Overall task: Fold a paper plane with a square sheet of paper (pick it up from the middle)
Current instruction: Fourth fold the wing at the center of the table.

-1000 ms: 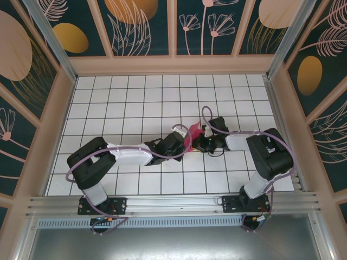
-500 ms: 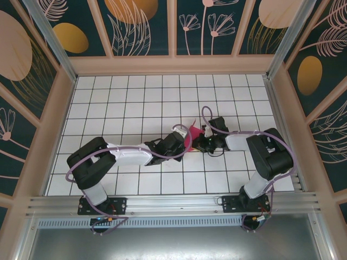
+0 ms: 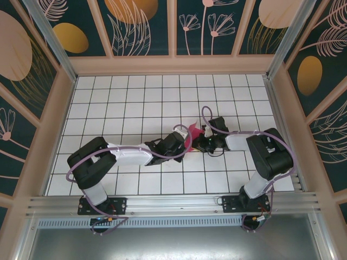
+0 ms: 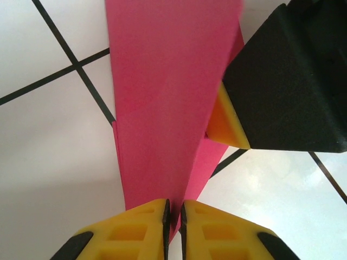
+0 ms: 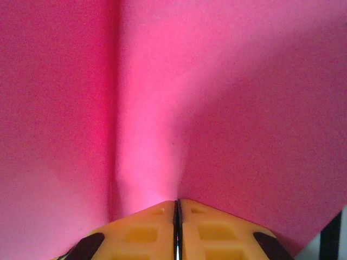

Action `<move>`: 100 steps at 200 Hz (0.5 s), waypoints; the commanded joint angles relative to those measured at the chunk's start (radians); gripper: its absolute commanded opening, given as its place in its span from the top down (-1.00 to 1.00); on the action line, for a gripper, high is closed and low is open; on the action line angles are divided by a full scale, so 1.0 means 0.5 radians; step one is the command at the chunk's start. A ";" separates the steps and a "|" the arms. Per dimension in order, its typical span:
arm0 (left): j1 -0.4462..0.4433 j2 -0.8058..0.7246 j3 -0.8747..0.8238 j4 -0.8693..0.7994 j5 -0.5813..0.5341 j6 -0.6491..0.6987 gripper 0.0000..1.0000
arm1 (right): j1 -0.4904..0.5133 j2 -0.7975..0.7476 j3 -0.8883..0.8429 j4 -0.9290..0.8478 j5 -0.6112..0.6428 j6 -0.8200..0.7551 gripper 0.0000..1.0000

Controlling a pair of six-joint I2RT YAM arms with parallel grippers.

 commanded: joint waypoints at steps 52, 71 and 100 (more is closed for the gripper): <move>-0.001 0.017 0.023 0.014 0.011 0.026 0.67 | 0.016 0.012 -0.019 0.023 0.016 0.001 0.78; -0.001 0.025 0.015 0.025 0.038 0.033 0.76 | 0.013 0.002 -0.016 0.029 0.003 -0.005 0.78; 0.025 0.028 -0.017 0.090 0.155 0.030 0.82 | 0.014 -0.062 -0.014 0.053 -0.015 -0.017 0.76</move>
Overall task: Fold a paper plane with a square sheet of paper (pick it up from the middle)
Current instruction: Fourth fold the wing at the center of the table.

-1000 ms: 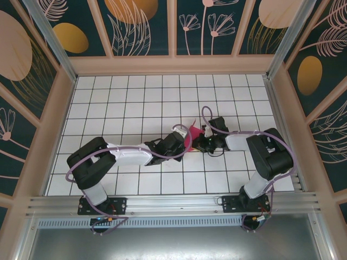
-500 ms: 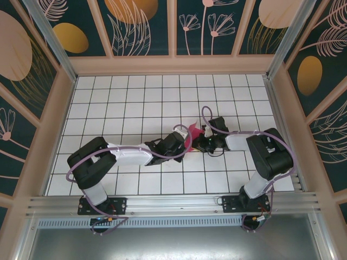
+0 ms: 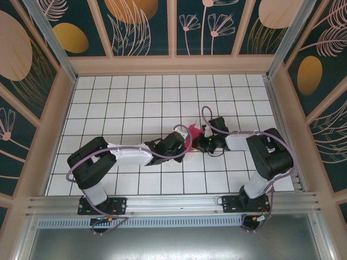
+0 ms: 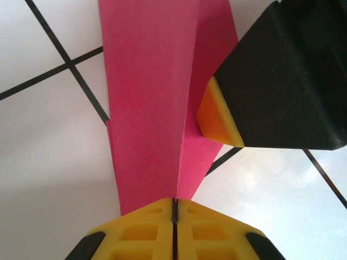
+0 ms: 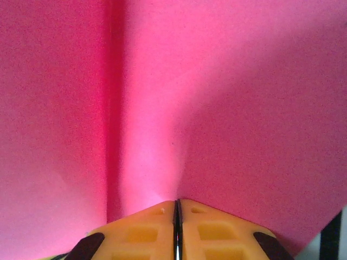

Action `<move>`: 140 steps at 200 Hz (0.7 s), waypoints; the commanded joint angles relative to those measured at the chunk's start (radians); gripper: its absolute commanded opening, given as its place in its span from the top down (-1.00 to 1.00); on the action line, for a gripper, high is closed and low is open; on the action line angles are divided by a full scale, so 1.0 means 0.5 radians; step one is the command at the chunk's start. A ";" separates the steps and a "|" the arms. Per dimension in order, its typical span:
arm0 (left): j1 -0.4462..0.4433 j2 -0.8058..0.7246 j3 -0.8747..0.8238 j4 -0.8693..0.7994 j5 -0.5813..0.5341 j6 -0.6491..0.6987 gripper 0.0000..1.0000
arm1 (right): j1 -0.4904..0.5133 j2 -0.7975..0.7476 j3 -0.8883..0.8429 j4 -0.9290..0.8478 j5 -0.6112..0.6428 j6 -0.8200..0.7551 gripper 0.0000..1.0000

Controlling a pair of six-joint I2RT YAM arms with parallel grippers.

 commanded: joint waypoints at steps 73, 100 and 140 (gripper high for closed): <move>0.161 0.025 -0.052 0.166 0.446 0.017 0.81 | -0.001 -0.278 0.013 -0.116 0.109 -0.130 0.69; 0.166 0.054 -0.042 0.169 0.451 0.016 0.79 | -0.044 -0.390 -0.009 -0.158 0.148 -0.097 0.61; 0.166 0.035 -0.032 0.128 0.378 0.032 0.66 | -0.053 -0.353 0.071 -0.342 0.315 0.023 0.42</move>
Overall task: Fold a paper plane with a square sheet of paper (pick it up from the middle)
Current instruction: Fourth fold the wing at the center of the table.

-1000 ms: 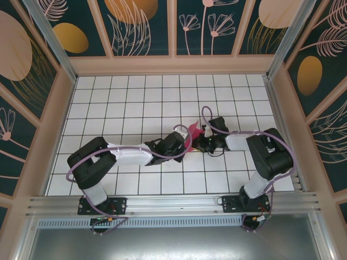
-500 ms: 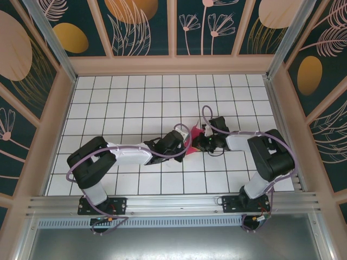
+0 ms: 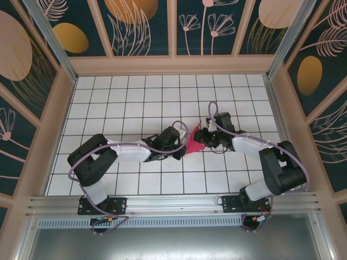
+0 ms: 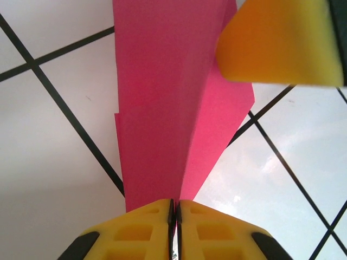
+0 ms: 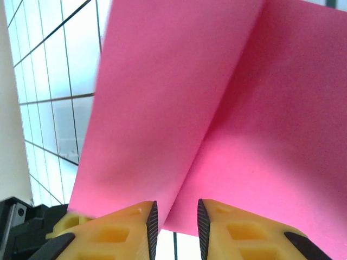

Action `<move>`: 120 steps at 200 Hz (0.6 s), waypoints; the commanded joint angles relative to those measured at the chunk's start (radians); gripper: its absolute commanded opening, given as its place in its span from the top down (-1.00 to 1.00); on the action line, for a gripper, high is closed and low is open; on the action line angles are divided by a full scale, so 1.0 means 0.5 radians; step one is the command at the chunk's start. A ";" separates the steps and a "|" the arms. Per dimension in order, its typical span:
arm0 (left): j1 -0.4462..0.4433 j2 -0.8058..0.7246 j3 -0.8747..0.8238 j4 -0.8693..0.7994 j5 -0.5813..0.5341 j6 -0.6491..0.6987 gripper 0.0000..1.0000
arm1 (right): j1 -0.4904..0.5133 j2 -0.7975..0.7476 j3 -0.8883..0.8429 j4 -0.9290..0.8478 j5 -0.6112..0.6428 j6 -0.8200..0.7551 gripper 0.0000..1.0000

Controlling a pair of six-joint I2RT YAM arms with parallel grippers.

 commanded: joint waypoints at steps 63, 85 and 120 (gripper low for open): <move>-0.002 0.002 0.040 -0.078 -0.132 0.091 0.26 | -0.024 0.213 -0.013 0.014 0.012 0.061 0.65; -0.023 0.009 0.057 -0.090 -0.195 0.134 0.17 | -0.021 0.219 -0.037 0.102 -0.029 0.086 0.65; -0.080 0.053 0.127 -0.164 -0.335 0.224 0.07 | -0.025 0.259 -0.051 0.174 -0.060 0.113 0.66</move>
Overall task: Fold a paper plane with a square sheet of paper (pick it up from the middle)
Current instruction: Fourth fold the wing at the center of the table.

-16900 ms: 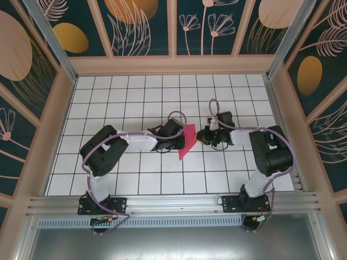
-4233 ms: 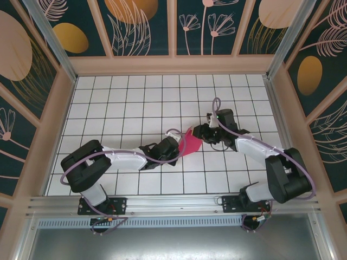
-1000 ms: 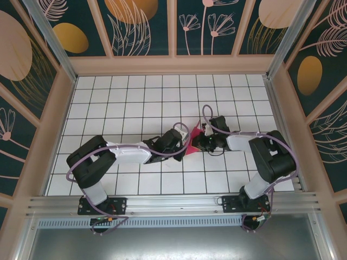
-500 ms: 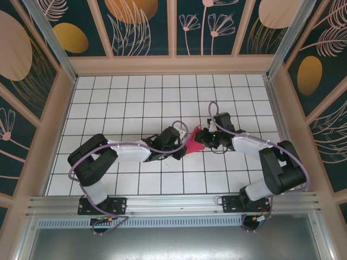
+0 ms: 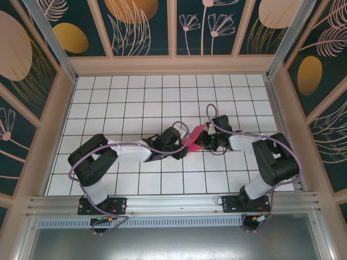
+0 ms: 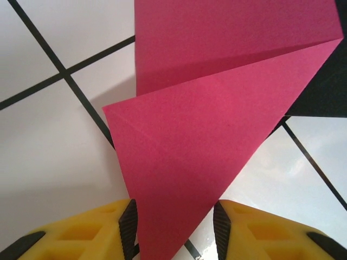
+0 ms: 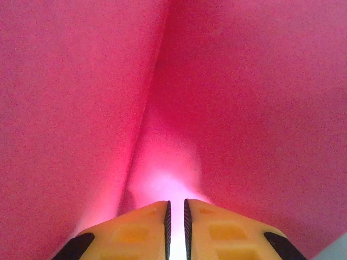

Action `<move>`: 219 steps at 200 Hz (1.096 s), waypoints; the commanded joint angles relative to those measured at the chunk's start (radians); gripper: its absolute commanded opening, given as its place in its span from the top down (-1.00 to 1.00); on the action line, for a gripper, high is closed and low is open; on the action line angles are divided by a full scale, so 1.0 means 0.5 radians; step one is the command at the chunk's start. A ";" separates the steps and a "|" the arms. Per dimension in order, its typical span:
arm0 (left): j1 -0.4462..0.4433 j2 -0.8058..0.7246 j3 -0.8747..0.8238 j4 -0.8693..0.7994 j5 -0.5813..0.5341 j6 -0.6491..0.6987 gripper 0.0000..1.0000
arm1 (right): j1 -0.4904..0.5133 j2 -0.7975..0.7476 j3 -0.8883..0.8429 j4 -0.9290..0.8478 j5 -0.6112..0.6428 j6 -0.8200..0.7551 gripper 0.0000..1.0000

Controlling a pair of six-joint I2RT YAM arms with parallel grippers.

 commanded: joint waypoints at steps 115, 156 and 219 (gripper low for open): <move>-0.105 0.128 0.125 -0.133 -0.253 0.167 0.33 | -0.016 0.084 -0.033 0.131 -0.061 0.052 0.67; -0.108 0.088 0.115 -0.107 -0.249 0.139 0.28 | -0.018 0.102 -0.030 0.132 -0.069 0.049 0.67; -0.108 0.057 0.091 -0.064 -0.251 0.114 0.25 | -0.015 0.109 -0.039 0.140 -0.073 0.052 0.67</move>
